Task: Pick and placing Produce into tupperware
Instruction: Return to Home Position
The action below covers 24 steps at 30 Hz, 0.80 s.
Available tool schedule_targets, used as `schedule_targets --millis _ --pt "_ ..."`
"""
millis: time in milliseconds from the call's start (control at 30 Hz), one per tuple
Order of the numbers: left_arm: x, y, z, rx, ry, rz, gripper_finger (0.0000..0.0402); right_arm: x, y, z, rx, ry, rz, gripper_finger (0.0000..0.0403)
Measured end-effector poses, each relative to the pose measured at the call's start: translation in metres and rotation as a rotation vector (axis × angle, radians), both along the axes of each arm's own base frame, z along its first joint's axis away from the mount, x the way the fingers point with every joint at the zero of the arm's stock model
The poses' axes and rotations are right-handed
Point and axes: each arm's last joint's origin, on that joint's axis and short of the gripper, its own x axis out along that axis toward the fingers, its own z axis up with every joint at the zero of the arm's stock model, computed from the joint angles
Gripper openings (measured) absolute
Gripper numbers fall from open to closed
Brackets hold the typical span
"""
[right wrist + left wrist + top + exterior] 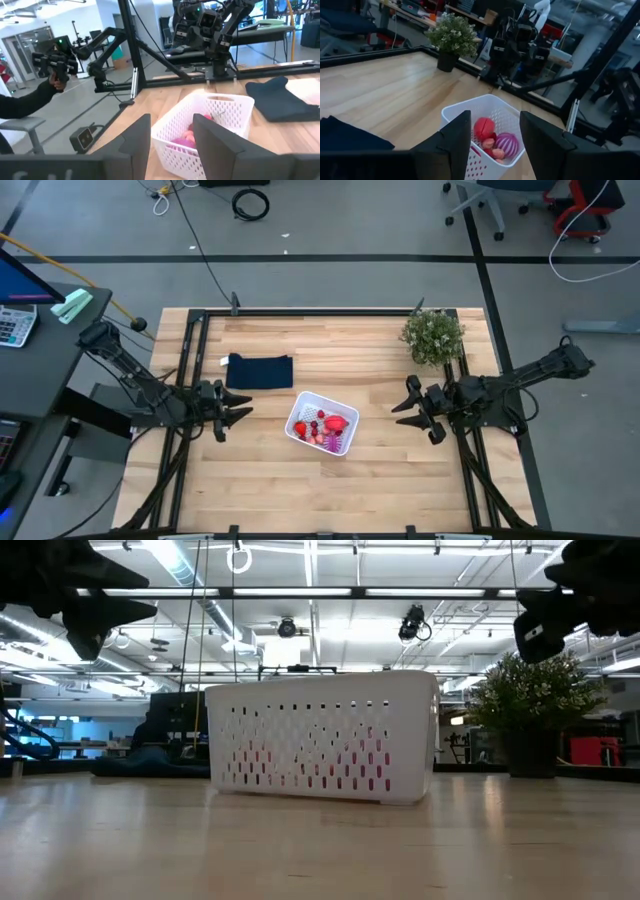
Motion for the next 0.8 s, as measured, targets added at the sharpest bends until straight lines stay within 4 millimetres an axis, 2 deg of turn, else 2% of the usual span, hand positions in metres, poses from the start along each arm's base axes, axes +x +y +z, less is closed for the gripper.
schedule_targets --millis 200,467,633,800 --pt "0.0 0.0 0.0 0.028 0.009 -0.001 0.0181 -0.002 0.0 -0.009 0.0 0.017 0.0 0.0155" --pt "0.0 0.0 -0.002 0.036 0.024 -0.001 0.0174 -0.004 -0.006 -0.002 -0.019 -0.056 -0.021 0.0155" --pt "0.0 0.0 -0.002 0.016 0.019 0.0 0.0178 -0.011 -0.011 0.004 -0.037 -0.131 0.049 0.0155" --pt "0.001 0.001 -0.001 0.0 0.007 0.012 0.018 -0.017 -0.019 0.002 -0.043 -0.11 0.017 0.0155"
